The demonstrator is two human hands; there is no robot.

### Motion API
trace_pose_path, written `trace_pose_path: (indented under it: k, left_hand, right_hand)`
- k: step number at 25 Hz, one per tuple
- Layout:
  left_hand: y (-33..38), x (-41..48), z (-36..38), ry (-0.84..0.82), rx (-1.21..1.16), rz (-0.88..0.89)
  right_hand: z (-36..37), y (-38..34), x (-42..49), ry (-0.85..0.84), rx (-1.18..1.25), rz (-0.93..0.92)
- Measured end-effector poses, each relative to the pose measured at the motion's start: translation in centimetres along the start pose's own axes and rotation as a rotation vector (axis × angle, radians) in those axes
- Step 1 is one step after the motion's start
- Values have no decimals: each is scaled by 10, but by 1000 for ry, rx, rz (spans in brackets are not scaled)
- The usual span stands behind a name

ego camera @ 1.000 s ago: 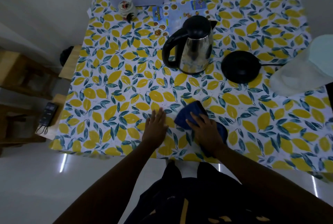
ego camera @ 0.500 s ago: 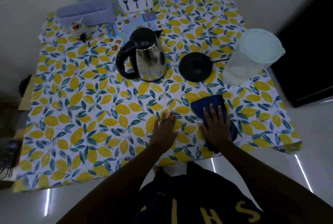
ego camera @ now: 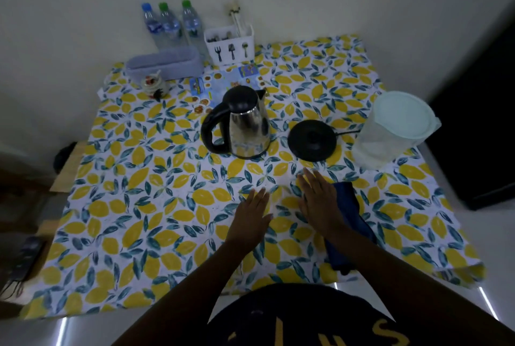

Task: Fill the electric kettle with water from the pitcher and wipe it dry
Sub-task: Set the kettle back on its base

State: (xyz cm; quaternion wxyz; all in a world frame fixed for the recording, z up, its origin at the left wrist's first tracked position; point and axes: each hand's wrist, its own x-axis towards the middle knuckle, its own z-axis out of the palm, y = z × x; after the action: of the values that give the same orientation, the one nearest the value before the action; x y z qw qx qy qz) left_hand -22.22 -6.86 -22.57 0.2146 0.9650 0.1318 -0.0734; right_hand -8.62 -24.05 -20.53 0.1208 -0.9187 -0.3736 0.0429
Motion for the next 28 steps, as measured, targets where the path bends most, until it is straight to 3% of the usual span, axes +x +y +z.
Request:
trace_pose_path:
  k: [10, 12, 18, 23, 28]
  left_hand:
    - [-42, 55, -129, 548, -113, -136]
    - [-48, 67, -145, 558, -168, -197]
    - [-76, 106, -166, 386, -353, -262]
    - [-86, 117, -159, 409, -454, -342]
    - [-78, 118, -156, 456, -463, -350]
  right_hand:
    - [-69, -70, 149, 143, 47, -238]
    - [-79, -81, 176, 106, 13, -250]
    - [-72, -87, 219, -13, 56, -284]
    - [-58, -83, 222, 11, 304, -278]
    - [-61, -82, 215, 18, 388, -224]
